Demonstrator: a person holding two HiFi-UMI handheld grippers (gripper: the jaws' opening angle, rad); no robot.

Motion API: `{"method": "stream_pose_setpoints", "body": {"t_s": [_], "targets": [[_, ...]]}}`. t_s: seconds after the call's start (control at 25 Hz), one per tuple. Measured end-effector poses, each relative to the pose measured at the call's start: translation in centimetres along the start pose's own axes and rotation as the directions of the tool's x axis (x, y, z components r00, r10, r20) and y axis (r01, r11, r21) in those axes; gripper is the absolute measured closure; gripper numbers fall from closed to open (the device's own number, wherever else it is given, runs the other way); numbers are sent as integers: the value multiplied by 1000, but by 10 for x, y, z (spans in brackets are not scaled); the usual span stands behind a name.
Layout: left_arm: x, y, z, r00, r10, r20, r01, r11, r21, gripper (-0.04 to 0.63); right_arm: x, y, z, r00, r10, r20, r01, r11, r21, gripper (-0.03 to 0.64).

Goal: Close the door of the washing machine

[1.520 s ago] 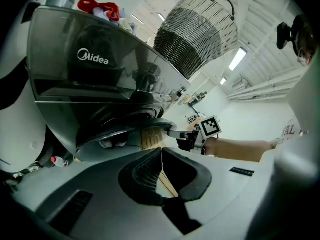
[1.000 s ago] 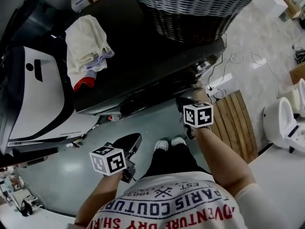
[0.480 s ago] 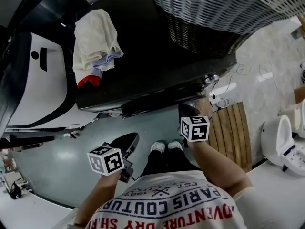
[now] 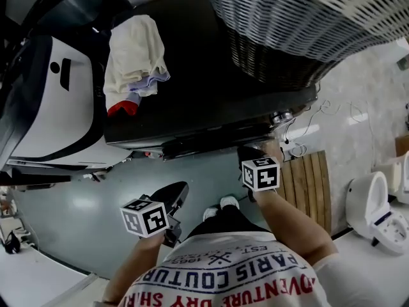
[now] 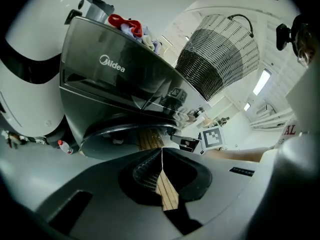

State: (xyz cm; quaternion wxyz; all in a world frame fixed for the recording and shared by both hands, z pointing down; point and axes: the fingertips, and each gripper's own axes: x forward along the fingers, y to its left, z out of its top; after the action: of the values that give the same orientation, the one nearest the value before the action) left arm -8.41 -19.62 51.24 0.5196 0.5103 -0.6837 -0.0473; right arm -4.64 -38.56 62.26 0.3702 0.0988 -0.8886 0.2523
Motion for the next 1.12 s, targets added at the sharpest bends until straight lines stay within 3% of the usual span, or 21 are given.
{"method": "stream_pose_setpoints", "body": {"t_s": [0.08,0.24,0.52,0.64,0.92,1.12], "targets": [[3,-4,0,1000,-1,-8,1,1000,2,566,2,-1,-2,999,25,-30,-25,1000,3,595],[6,-12,1,1000,-13,-15,13,1000,12,566,-1,-3,-2,995,100,-29,-97,990,103,595],[3,-38,11,996,-85,11,84,994,65,566,-50,8,16,992,115,49,-120,988,96,595],[-5,-53,10,992,-121,28,118,989,89,566,-83,25,12,993,112,47,-113,993,37,595],[-52,-98,0,971,-227,77,212,964,160,566,-178,87,16,968,211,135,-200,976,-89,595],[-97,-129,-18,953,-288,97,256,933,254,566,-248,140,9,924,293,244,-266,954,-136,595]]}}
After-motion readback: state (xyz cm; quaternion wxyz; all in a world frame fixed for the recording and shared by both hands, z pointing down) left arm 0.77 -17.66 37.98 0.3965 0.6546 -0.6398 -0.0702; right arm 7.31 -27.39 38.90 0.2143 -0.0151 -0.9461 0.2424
